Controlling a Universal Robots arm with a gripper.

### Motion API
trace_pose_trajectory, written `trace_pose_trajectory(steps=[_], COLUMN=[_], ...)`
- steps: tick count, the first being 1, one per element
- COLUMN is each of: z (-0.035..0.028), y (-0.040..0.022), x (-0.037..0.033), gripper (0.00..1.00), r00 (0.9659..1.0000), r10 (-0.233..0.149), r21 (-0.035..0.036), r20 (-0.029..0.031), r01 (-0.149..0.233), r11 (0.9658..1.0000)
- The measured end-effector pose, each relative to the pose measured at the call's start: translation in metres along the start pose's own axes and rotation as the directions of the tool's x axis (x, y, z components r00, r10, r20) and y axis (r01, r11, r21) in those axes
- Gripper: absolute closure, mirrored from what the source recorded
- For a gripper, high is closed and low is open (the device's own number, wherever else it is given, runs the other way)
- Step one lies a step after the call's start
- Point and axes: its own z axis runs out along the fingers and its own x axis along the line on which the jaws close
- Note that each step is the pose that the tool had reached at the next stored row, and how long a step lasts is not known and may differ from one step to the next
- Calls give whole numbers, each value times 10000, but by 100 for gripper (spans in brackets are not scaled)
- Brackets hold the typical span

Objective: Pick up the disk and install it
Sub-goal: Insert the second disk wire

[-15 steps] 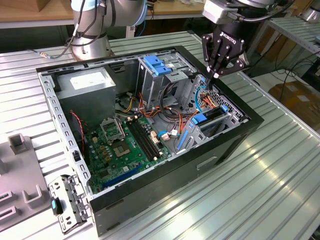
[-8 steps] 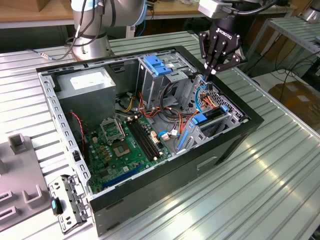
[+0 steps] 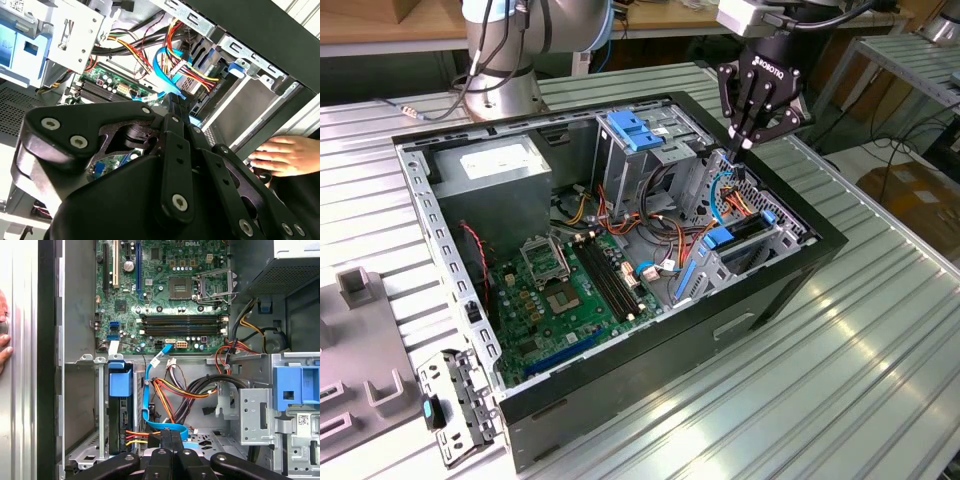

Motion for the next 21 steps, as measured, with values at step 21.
trace_pose_trajectory(steps=[21], z=[38], y=[-9], x=[-99], gripper=[76], r00=[9918], r10=[52], r21=[23], r20=[-1277], r01=[-49], r11=[10000])
